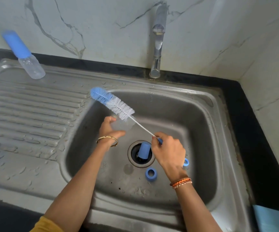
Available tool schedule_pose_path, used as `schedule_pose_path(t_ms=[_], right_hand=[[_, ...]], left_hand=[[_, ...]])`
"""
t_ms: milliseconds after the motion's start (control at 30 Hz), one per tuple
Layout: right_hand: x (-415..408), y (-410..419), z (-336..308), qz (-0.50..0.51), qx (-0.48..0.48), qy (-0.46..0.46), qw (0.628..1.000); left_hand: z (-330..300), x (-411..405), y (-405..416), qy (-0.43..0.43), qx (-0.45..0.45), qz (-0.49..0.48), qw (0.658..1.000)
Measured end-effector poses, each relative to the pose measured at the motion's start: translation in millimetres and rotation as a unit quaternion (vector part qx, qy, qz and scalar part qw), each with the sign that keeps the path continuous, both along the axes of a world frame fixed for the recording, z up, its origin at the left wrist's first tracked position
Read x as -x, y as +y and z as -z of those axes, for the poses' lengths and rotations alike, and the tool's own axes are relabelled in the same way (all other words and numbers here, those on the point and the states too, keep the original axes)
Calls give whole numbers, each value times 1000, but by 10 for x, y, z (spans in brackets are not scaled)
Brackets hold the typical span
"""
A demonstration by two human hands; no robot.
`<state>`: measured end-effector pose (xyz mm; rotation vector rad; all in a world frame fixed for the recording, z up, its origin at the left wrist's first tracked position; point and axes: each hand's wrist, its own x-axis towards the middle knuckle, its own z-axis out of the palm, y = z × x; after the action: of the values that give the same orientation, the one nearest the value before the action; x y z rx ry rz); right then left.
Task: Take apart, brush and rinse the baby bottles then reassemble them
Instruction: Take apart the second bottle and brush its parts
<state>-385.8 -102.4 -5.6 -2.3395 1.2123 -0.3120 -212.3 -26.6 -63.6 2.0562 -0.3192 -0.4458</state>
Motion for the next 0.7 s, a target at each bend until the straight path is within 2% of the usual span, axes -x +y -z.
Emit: schedule_pose_path(t_ms=[233, 400, 600, 700], right_hand=[[29, -94, -26, 4, 10, -24, 1000], [44, -117, -46, 33, -13, -42, 998], [31, -143, -34, 58, -71, -94, 991], [27, -154, -40, 54, -78, -92, 991]], left_hand=[[344, 21, -38, -66, -107, 19, 992], [487, 46, -29, -142, -260, 114, 948], [486, 41, -41, -118, -252, 96, 956], [500, 43, -27, -104, -285, 104, 947]])
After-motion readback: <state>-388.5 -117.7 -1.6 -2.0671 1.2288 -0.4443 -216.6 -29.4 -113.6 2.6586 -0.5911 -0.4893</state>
